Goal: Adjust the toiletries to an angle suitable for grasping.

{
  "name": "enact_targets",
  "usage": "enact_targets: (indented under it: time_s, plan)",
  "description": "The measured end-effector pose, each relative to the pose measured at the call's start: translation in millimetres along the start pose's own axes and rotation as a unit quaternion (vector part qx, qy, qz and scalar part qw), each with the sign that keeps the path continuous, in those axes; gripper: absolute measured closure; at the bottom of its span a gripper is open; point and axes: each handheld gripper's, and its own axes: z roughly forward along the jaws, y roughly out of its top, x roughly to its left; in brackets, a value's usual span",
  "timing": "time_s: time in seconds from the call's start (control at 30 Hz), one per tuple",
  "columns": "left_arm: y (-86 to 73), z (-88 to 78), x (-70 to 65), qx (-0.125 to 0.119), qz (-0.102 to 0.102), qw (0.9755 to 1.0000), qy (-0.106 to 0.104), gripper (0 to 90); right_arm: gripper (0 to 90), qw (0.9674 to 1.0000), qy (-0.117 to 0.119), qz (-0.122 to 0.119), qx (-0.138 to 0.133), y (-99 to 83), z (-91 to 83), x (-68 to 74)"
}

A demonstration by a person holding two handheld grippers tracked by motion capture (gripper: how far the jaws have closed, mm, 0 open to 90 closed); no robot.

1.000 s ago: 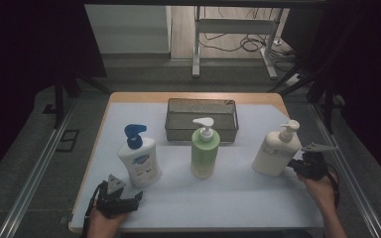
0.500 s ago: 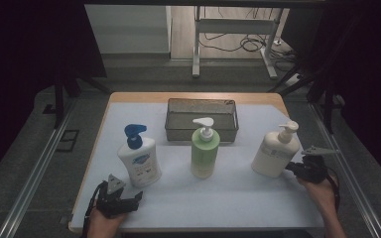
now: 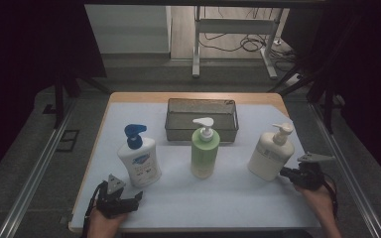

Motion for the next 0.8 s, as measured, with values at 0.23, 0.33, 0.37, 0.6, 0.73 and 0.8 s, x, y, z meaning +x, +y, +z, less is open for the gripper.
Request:
enact_targets:
  time_s: [0.23,0.33,0.37,0.6,0.73,0.8]
  plan:
    - [0.0,0.0,0.0,0.0,0.0,1.0,0.0,13.5,85.5,0.9999,0.008,-0.007,0.005,-2.3,0.3,10.3]
    - [0.0,0.0,0.0,0.0,0.0,1.0,0.0,13.5,84.7,0.9998,0.015,-0.009,0.008,-2.5,0.7,17.1]
    - [0.0,0.0,0.0,0.0,0.0,1.0,0.0,13.5,84.6,0.9997,0.017,-0.012,0.01,-2.5,1.2,20.3]
    - [0.0,0.0,0.0,0.0,0.0,1.0,0.0,13.5,82.7,0.9994,0.024,-0.022,0.011,-1.8,4.4,29.6]
    - [0.0,0.0,0.0,0.0,0.0,1.0,0.0,13.5,81.2,0.9994,0.031,-0.014,0.008,-3.2,3.9,27.9]
    - [0.0,0.0,0.0,0.0,0.0,1.0,0.0,13.5,80.3,0.9994,0.031,-0.014,0.007,-3.5,3.0,28.4]
